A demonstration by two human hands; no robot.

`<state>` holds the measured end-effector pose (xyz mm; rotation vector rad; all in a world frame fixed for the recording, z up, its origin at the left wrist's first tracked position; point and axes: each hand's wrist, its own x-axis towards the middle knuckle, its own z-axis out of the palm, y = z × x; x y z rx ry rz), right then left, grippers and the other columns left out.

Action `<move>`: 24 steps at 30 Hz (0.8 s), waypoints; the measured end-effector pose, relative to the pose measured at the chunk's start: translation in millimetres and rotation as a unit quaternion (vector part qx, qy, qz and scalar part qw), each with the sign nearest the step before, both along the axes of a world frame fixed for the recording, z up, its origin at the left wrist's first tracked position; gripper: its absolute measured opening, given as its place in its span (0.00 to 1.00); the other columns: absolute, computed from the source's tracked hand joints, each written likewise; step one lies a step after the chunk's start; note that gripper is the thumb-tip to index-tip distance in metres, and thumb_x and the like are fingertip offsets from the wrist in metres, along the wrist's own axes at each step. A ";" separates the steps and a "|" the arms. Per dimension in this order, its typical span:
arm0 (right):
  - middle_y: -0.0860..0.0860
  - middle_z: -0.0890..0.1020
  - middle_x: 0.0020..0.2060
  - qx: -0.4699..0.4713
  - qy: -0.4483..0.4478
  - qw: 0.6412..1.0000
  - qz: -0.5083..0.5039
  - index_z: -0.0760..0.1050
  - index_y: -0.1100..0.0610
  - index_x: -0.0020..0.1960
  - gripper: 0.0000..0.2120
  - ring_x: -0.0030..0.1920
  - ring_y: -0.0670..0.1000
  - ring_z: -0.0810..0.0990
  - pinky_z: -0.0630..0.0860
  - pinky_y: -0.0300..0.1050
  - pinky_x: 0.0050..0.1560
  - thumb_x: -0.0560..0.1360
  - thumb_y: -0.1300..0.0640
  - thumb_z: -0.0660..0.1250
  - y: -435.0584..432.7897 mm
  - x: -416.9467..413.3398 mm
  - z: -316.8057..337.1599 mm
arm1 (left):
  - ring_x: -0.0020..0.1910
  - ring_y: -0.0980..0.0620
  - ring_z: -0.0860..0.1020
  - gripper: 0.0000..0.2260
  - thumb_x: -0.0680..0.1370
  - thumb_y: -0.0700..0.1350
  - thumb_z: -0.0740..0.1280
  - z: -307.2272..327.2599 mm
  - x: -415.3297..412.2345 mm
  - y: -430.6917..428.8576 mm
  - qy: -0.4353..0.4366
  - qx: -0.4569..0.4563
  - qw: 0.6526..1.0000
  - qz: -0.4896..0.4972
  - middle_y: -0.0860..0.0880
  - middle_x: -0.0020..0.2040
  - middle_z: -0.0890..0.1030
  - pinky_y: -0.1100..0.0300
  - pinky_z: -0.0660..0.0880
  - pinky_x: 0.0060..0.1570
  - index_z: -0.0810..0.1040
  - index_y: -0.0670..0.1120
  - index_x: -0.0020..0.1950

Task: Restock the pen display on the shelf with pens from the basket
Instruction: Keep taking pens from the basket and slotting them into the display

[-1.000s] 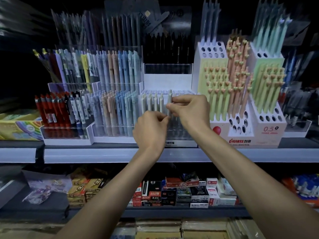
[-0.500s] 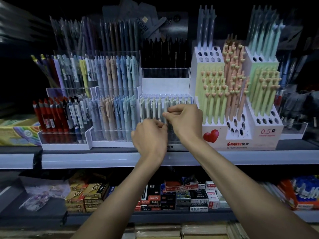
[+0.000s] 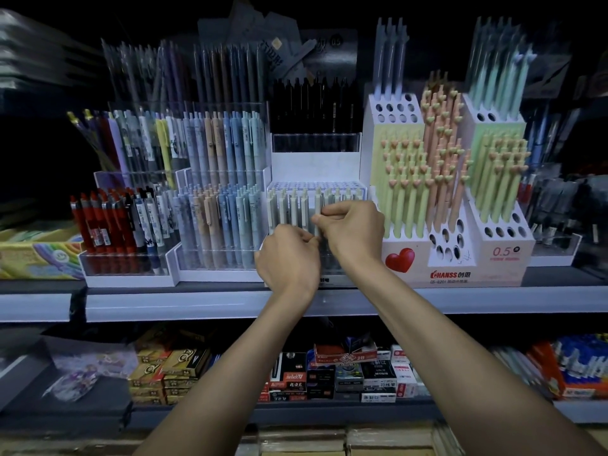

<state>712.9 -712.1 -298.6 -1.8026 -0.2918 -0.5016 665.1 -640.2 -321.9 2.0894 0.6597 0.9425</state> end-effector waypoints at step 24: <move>0.49 0.88 0.40 0.003 0.020 1.000 -0.016 0.87 0.54 0.42 0.04 0.45 0.51 0.86 0.83 0.49 0.52 0.70 0.56 0.80 3.0 -3.7 1.3 | 0.47 0.43 0.84 0.05 0.77 0.46 0.71 -0.7 -3.1 -2.0 0.020 0.020 1.000 0.001 0.49 0.42 0.86 0.44 0.80 0.55 0.86 0.51 0.44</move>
